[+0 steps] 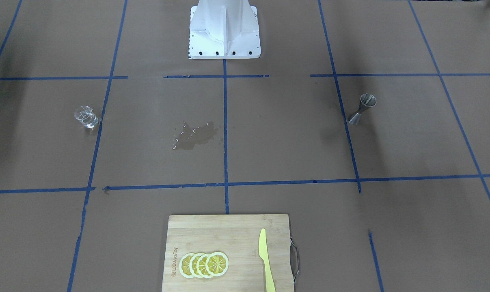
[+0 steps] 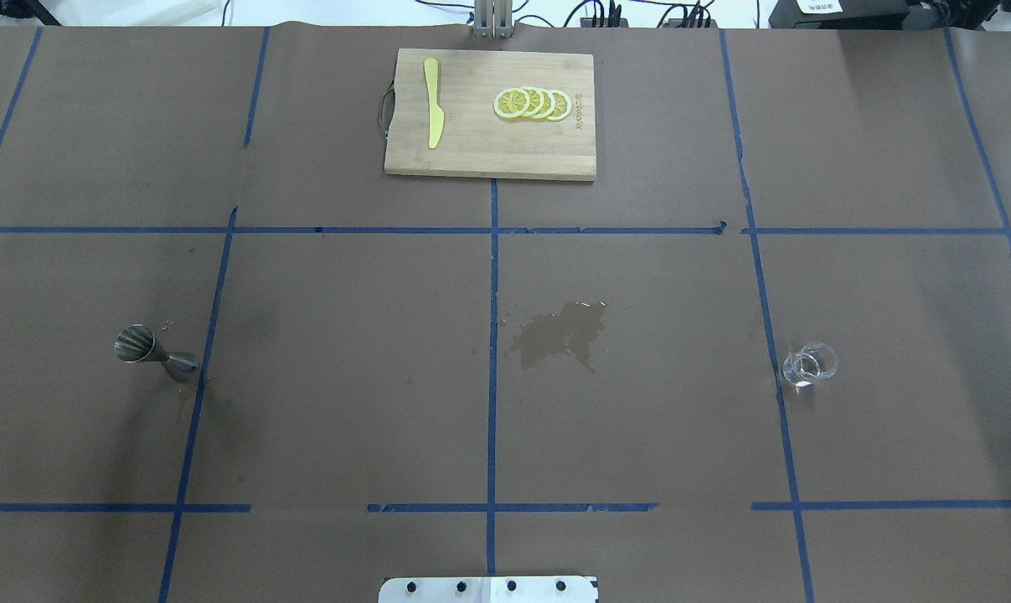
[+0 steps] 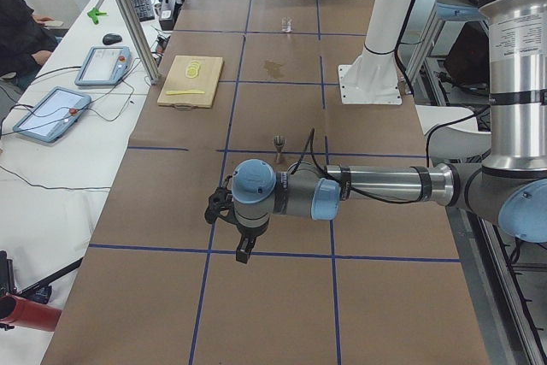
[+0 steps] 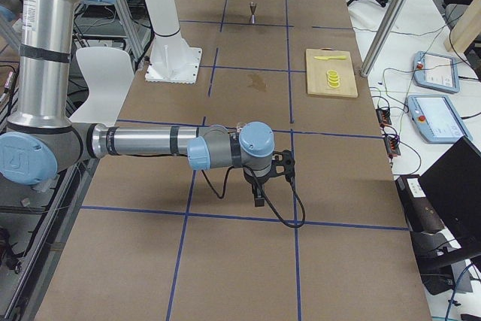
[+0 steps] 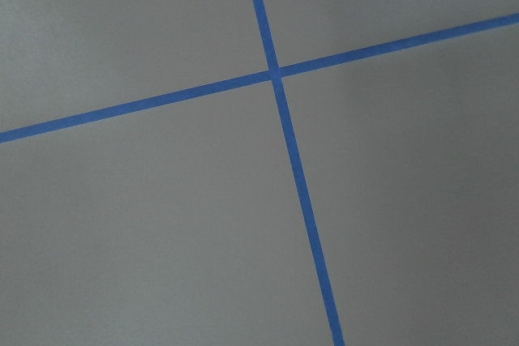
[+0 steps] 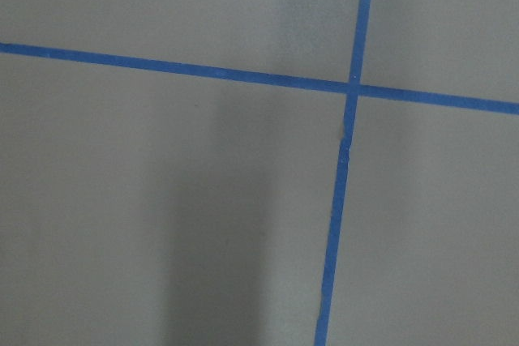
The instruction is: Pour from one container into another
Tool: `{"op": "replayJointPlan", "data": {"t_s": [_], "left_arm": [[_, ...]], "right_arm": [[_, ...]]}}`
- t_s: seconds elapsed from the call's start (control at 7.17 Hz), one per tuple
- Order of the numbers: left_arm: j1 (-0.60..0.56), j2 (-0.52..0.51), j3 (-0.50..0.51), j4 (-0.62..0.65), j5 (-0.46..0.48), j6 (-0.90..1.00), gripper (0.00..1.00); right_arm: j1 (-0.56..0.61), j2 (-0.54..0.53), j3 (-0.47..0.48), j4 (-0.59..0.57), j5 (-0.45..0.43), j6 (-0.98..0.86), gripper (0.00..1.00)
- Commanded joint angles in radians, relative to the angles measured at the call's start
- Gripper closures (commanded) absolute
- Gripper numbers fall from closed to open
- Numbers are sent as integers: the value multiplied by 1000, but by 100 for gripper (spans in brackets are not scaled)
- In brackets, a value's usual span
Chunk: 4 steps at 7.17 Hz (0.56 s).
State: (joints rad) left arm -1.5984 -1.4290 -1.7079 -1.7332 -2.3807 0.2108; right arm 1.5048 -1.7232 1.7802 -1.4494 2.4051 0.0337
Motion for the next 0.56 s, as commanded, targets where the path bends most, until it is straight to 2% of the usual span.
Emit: {"op": "replayJointPlan", "data": {"t_s": [0.0, 0.14, 0.28, 0.42], "left_arm": [[0, -1, 33, -216, 0, -4, 0], [0, -14, 34, -343, 3, -5, 0], [0, -45, 63, -506, 5, -5, 0], [0, -48, 74, -605, -2, -17, 0]], "right_arm": [[0, 33, 39, 3, -1, 90, 0], [0, 48, 48, 23, -10, 145, 0], [0, 48, 47, 96, -44, 153, 0], [0, 50, 42, 104, -44, 141, 0]]}}
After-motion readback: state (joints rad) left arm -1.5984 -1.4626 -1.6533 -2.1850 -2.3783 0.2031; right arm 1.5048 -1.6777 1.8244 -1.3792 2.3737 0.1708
